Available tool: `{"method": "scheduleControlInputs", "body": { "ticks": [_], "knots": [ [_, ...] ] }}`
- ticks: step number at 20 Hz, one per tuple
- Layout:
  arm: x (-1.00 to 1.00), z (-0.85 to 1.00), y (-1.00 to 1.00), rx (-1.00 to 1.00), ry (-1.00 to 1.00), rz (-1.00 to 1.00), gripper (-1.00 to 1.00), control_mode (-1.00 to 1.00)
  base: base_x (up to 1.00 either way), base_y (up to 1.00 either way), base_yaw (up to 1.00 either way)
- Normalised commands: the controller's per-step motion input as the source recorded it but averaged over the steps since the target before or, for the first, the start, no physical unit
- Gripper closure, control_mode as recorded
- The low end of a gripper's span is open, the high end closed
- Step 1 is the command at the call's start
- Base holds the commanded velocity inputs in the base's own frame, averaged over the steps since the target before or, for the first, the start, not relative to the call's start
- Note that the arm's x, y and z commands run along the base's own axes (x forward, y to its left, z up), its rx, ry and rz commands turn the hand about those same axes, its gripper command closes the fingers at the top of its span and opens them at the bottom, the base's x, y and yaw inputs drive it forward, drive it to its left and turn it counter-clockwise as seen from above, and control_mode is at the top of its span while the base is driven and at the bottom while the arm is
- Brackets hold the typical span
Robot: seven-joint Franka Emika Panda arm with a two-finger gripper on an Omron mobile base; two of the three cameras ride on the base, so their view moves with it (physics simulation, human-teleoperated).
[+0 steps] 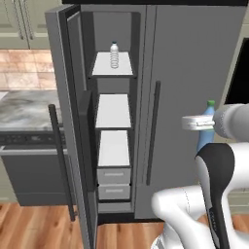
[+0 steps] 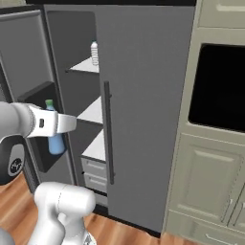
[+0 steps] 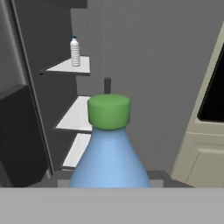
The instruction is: Take the bottled waters from the counter and place them in the freezer to freeze. Close the freezer door after placing the bottles.
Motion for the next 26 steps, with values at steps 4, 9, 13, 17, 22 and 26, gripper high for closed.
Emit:
{"method": "scheduleControlInputs", "body": {
  "ticks": [4,9,13,17,22,26],
  "knots": [
    [0.00,0.00,0.00,0.00,0.00,0.00,1.00,1.00,0.27,0.02,0.06],
    [0.00,0.00,0.00,0.00,0.00,0.00,1.00,1.00,0.54,0.18,0.08],
    [0.00,0.00,0.00,0.00,0.00,0.00,1.00,1.00,0.45,0.15,0.10],
    [0.00,0.00,0.00,0.00,0.00,0.00,1.00,1.00,0.29,0.07,0.08],
    [0.00,0.00,0.00,0.00,0.00,0.00,1.00,1.00,0.13,0.08,0.02],
    [0.00,0.00,0.00,0.00,0.00,0.00,1.00,1.00,0.10,0.12,0.00]
  ]
}}
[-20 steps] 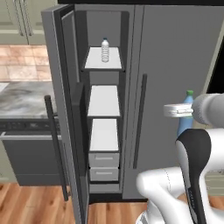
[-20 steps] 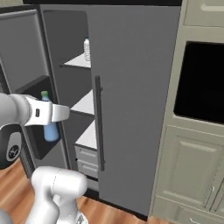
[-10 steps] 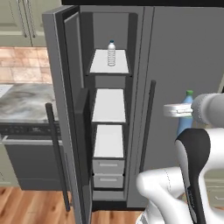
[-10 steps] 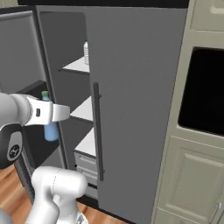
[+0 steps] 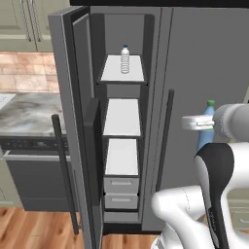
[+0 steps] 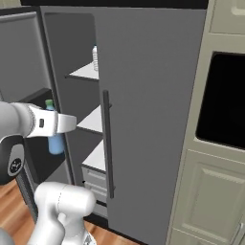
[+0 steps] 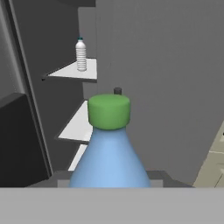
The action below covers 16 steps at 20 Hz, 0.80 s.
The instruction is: Take the bottled waters from the counter and place them in the freezer to freeze. Close the freezer door after placing the bottles.
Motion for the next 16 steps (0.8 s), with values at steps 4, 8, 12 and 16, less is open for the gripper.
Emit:
{"method": "scheduleControlInputs", "body": {
  "ticks": [4,8,12,16],
  "knots": [
    [0.00,0.00,0.00,0.00,0.00,0.00,1.00,1.00,0.13,0.15,0.00],
    [0.00,0.00,0.00,0.00,0.00,0.00,1.00,1.00,0.20,0.34,0.00],
    [0.00,0.00,0.00,0.00,0.00,0.00,1.00,1.00,0.29,0.40,0.01],
    [0.00,0.00,0.00,0.00,0.00,0.00,1.00,1.00,0.27,0.39,0.07]
  ]
}}
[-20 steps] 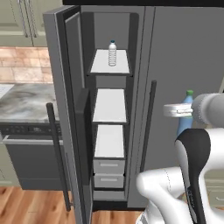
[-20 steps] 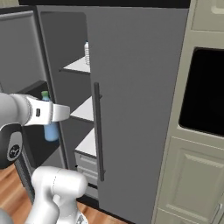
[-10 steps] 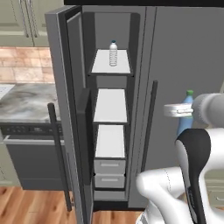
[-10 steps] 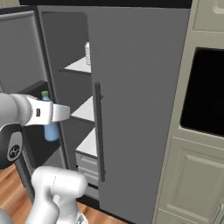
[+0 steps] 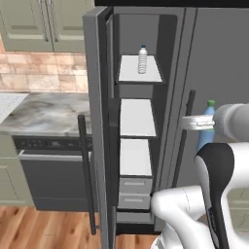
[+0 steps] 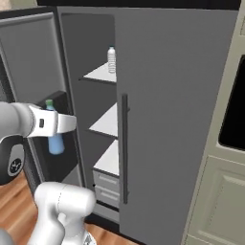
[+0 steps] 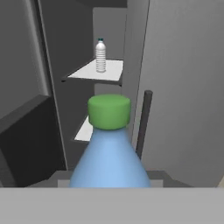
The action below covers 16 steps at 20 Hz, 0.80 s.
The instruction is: Take the bottled waters from the counter and place them in the freezer to freeze. Close the freezer door after placing the bottles.
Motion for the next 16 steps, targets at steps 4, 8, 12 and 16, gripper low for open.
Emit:
{"method": "scheduleControlInputs", "body": {
  "ticks": [4,8,12,16],
  "knots": [
    [0.00,0.00,0.00,0.00,0.00,0.00,1.00,1.00,0.27,0.35,0.12],
    [0.00,0.00,0.00,0.00,0.00,0.00,1.00,1.00,0.34,0.10,0.26],
    [0.00,0.00,0.00,0.00,0.00,0.00,1.00,1.00,0.29,0.00,0.26],
    [0.00,0.00,0.00,0.00,0.00,0.00,1.00,1.00,0.22,0.00,0.11]
  ]
}}
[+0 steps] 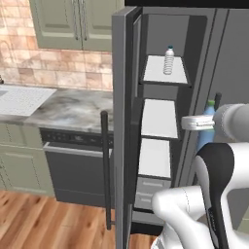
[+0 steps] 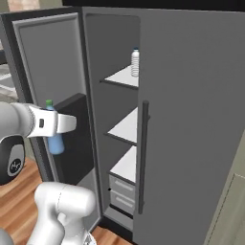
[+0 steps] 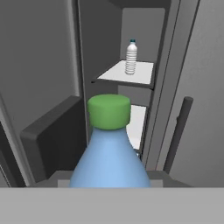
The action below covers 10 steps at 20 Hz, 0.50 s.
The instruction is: Take the bottled waters from the counter and place them in the freezer to freeze. Close the freezer door after placing the bottles.
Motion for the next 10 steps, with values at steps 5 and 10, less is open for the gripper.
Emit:
{"method": "scheduleControlInputs", "body": {
  "ticks": [5,10],
  "knots": [
    [0.00,0.00,0.00,0.00,0.00,0.00,1.00,1.00,0.19,-0.08,0.02],
    [0.00,0.00,0.00,0.00,0.00,0.00,1.00,1.00,-0.01,-0.26,-0.01]
  ]
}}
